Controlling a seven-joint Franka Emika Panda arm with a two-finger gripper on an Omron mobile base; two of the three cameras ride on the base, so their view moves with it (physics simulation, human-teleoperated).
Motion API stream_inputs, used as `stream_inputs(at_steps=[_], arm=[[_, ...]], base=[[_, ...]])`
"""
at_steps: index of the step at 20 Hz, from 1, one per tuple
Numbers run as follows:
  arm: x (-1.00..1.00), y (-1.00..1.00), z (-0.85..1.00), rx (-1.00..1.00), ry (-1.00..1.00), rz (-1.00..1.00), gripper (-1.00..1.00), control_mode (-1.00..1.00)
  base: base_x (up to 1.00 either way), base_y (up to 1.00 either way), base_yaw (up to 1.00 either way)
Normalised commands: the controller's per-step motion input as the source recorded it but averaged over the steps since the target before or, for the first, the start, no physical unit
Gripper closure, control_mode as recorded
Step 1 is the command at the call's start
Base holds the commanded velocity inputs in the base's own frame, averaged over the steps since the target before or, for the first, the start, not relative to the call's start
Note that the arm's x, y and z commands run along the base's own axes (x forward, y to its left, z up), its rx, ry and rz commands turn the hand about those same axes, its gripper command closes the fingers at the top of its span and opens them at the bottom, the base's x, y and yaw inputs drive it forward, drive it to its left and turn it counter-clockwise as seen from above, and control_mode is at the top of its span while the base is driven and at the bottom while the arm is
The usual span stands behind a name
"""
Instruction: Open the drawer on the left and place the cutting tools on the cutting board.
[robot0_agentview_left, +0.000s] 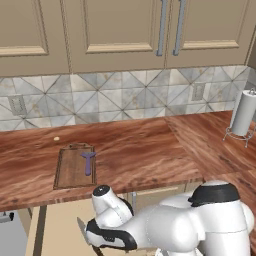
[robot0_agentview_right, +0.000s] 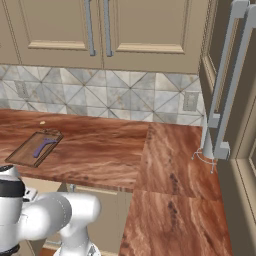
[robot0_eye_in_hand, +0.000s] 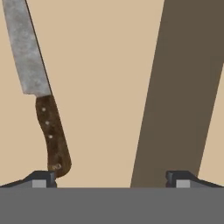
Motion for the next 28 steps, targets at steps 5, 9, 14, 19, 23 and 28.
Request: stream_inputs(at_steps=[5,9,14,19,23,28], arm=[[0.25,0.05,0.00,0.00,0.00,0.00,-1.00,-1.00],[0.22,0.20,0.00,0.00,0.00,0.00,-1.00,-1.00],[-0.72,0.41,-0.31,-0.08,-0.02,0.00,-1.00,-1.00],[-0.28,0.09,0.07,-0.01,-0.08,0.00,-1.00,-1.00],[0.16,0.01,0.06,0.00,0.00,0.00,-1.00,-1.00],[0.48,-0.02,0.00,0.00,0.00,0.00,-1.00,-1.00]], base=[[0.00,0.00,0.00],[0.00,0.00,0.00],[0.00,0.00,0.00],[0.00,0.00,0.00],[0.00,0.00,0.00],[0.00,0.00,0.00]])
